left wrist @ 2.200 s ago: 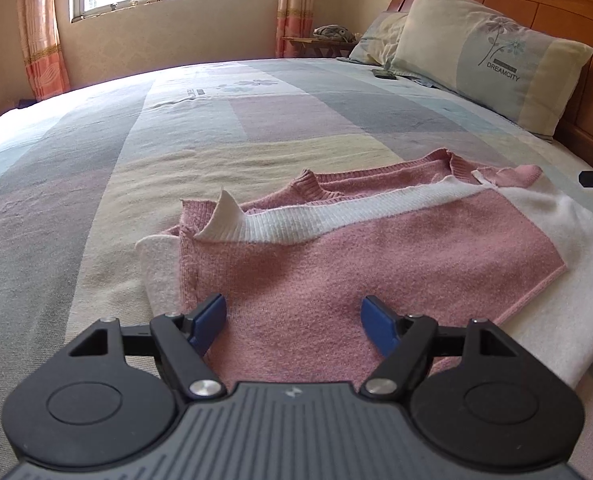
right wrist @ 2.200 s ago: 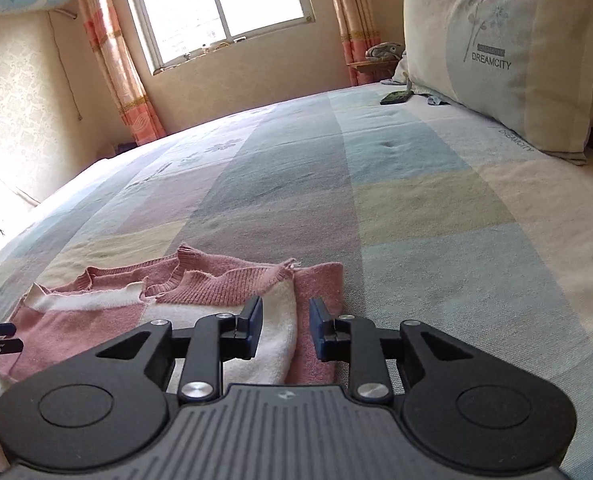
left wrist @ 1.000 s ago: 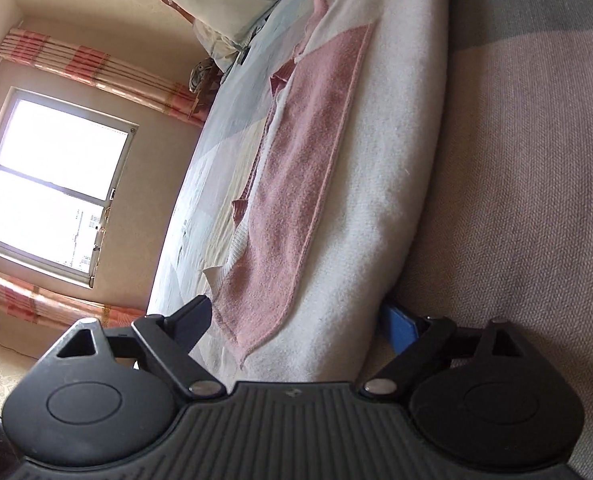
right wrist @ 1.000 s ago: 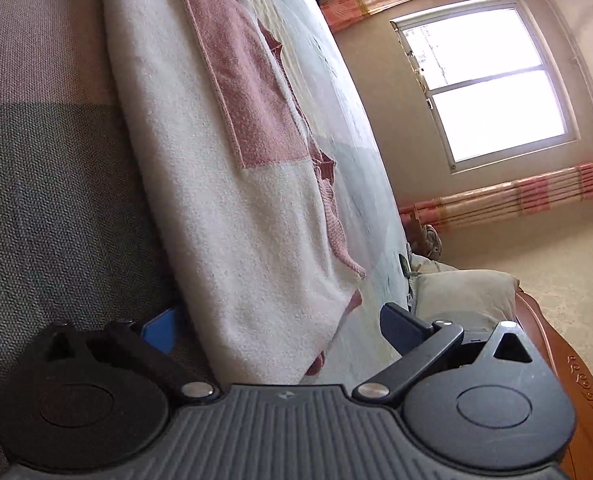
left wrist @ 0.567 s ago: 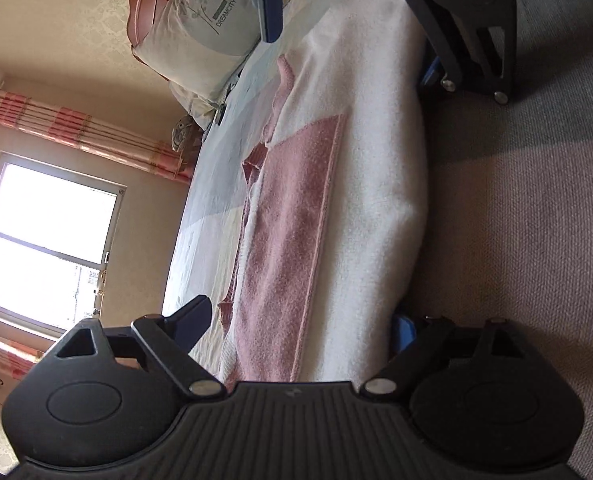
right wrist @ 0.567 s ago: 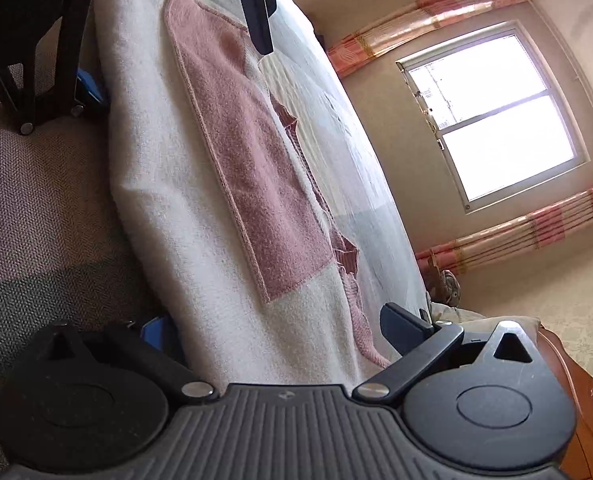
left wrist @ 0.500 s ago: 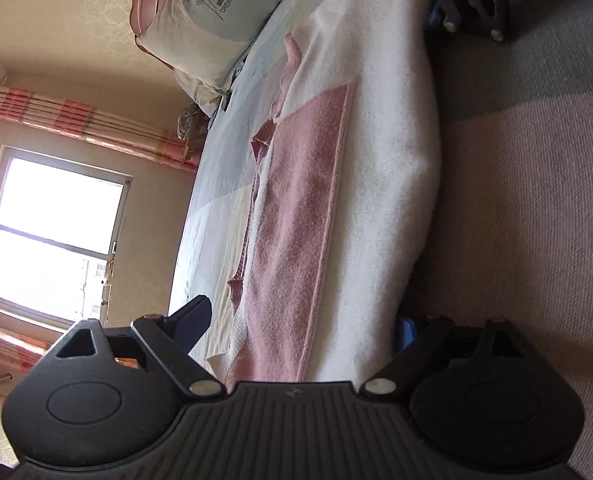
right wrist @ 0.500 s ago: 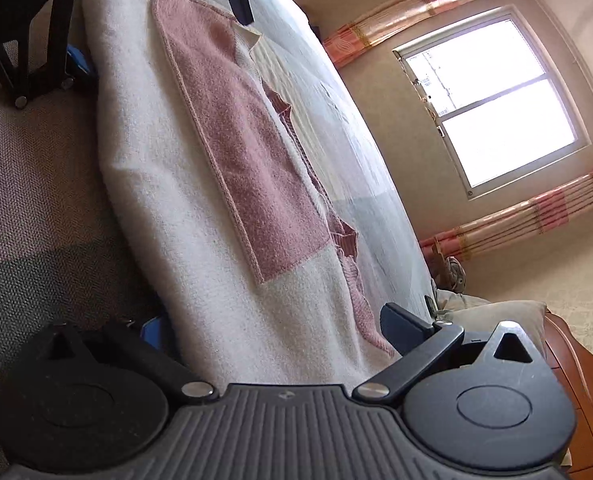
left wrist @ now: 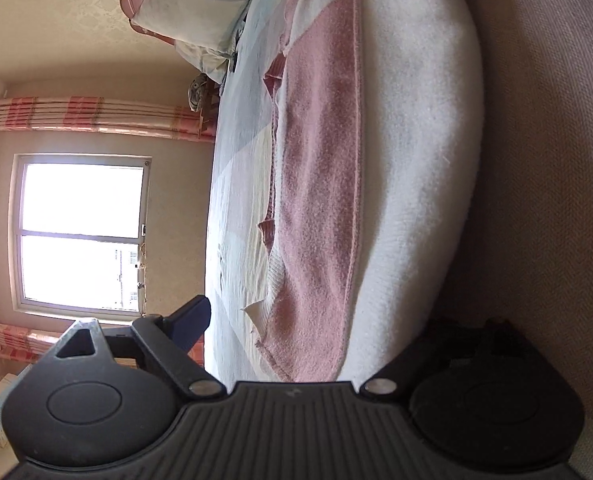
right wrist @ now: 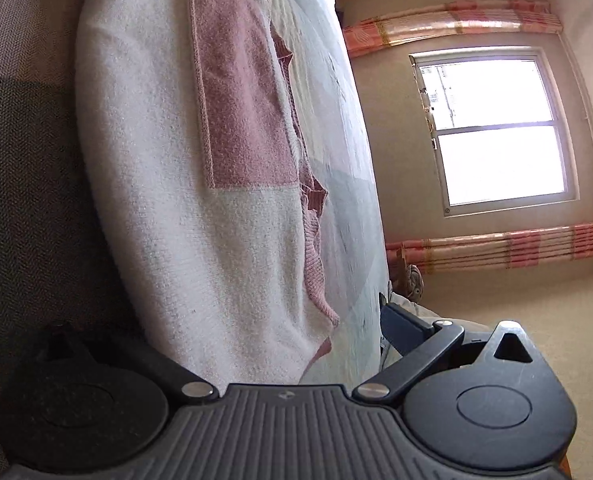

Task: Fold clothes

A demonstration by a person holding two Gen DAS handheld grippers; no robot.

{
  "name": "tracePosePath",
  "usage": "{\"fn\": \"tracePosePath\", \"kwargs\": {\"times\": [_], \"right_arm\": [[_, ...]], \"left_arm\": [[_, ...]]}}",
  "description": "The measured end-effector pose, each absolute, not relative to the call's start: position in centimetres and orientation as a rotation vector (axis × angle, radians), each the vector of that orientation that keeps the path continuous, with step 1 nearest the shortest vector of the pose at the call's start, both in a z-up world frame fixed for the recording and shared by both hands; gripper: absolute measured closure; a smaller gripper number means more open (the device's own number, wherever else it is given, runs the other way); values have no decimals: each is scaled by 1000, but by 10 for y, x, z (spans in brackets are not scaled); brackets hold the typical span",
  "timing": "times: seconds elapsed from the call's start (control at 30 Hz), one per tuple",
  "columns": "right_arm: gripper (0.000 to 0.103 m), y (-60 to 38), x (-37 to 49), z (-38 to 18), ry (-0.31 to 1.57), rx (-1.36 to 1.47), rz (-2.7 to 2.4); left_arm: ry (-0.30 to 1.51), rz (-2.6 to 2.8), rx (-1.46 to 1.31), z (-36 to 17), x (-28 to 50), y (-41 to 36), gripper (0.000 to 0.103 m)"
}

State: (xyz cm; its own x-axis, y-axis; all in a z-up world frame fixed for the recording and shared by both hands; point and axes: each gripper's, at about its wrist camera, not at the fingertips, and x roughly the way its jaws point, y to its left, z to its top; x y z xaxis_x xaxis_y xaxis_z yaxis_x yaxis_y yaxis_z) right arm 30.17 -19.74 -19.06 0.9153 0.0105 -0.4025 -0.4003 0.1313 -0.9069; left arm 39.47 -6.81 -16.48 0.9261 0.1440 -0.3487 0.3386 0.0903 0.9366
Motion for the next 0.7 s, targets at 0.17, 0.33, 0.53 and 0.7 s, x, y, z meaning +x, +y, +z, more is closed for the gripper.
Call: {"fn": "tracePosePath", "kwargs": {"times": [0.17,0.33,0.53,0.7], "right_arm": [[2,-210,306,-194,323,-1381,332],[36,-195,299,-211,325,-1501,421],[89,-189,285,-234,323,-1606,456],[89,-189,284,-238,304,-1615,430]], "left_arm": [[428,-192,1460,-170,399,-59,38],[446,-228,1556,-196,403,-75,96],[432,-201,1521,-198,403,-72,96],[443,-192,1517,-196,401,-67,94]]}}
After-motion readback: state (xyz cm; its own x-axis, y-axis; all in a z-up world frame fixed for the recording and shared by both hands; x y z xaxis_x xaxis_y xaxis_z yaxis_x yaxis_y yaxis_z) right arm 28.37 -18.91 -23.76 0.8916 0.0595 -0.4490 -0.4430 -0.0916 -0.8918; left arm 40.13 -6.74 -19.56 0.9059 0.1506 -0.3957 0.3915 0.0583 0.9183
